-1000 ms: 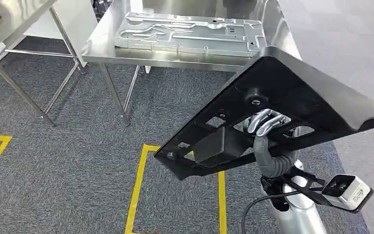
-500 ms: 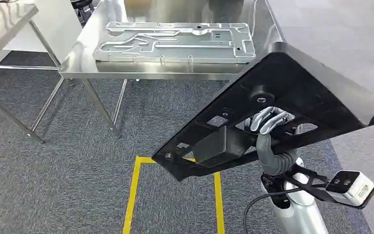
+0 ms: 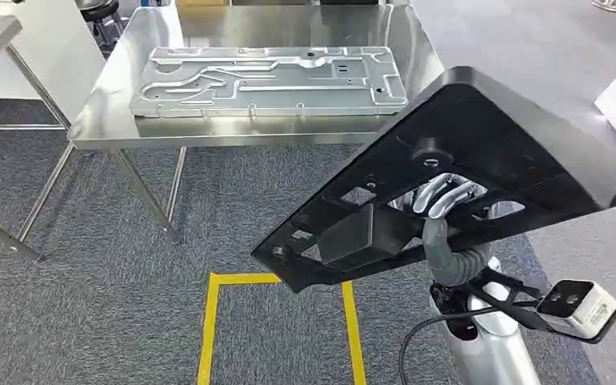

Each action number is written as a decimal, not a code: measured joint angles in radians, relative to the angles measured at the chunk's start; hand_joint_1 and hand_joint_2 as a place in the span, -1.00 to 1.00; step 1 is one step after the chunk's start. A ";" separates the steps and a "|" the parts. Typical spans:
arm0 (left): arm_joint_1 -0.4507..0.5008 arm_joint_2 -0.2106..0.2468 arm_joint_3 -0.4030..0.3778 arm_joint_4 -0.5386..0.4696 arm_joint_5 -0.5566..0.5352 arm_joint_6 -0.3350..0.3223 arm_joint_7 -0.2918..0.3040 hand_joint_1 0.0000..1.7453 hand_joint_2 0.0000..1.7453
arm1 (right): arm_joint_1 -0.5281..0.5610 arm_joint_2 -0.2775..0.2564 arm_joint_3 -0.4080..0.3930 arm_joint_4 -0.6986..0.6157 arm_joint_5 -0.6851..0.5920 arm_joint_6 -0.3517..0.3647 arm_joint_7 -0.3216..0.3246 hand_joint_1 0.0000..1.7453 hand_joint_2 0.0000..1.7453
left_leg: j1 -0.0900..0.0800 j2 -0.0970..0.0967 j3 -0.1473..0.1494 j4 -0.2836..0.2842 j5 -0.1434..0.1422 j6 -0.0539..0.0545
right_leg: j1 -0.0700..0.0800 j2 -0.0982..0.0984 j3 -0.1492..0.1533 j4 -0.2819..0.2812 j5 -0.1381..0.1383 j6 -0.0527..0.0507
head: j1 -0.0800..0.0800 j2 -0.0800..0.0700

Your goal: Take the parts from the cabinet and place them on the table.

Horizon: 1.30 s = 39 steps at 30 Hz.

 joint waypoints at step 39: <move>-0.005 0.003 0.000 0.000 -0.007 -0.006 -0.002 -1.00 1.00 | 0.017 0.039 -0.035 -0.033 0.003 0.023 0.000 1.00 1.00 | -0.001 0.002 -0.025 0.123 -0.050 -0.041 | 0.010 -0.001 0.060 -0.106 0.009 -0.053 | 0.000 0.000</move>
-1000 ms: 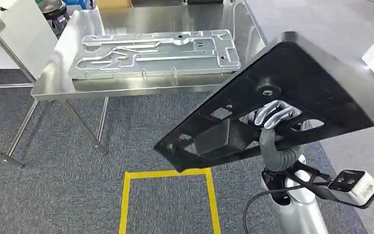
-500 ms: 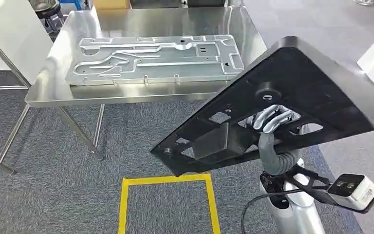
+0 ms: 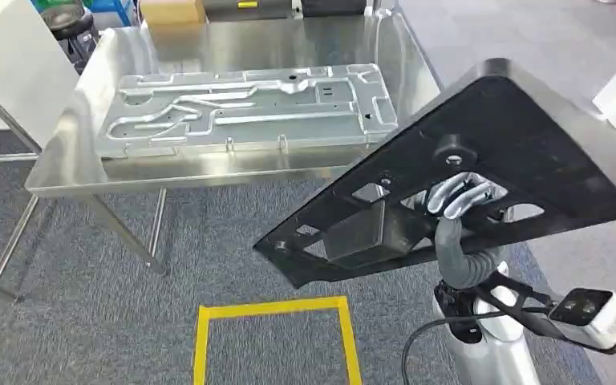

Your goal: Take the parts from the cabinet and place them on the table.

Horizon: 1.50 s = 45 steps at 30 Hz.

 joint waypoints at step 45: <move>0.002 -0.004 0.006 0.000 0.002 0.006 0.010 -1.00 1.00 | 0.019 0.022 0.010 -0.051 0.040 -0.026 0.000 1.00 1.00 | 0.003 -0.004 -0.050 -0.117 0.119 0.034 | 0.002 0.008 0.068 0.061 -0.086 0.043 | 0.001 0.000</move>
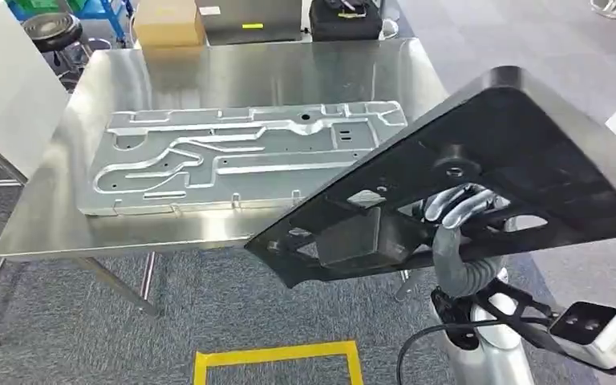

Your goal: Take the parts from the cabinet and place them on the table.

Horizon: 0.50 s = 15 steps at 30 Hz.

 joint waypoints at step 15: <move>-0.013 0.006 -0.007 0.000 -0.023 -0.016 -0.021 -1.00 1.00 | -0.374 -0.080 -0.174 0.337 0.340 -0.406 0.054 1.00 1.00 | -0.011 0.002 0.055 0.044 -0.084 -0.029 | 0.003 -0.001 -0.104 -0.051 0.116 -0.043 | 0.000 0.000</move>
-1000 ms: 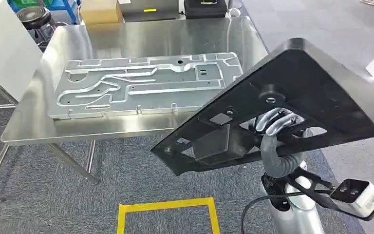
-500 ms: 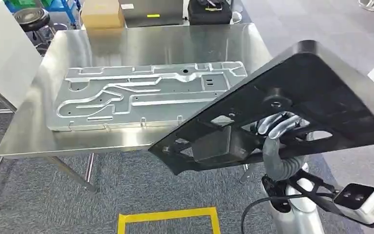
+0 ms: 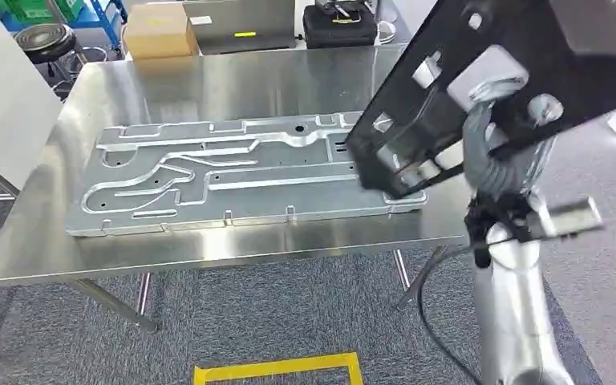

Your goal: Take the parts from the cabinet and place them on the table.

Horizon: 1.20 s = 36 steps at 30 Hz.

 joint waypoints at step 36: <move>0.004 0.000 -0.044 0.000 -0.049 -0.055 -0.078 -1.00 1.00 | -0.455 0.158 0.683 1.320 1.284 -0.084 0.576 1.00 1.00 | 0.016 -0.002 -0.209 0.276 -0.060 -0.028 | -0.004 -0.004 -0.007 -0.001 0.000 -0.007 | 0.000 0.000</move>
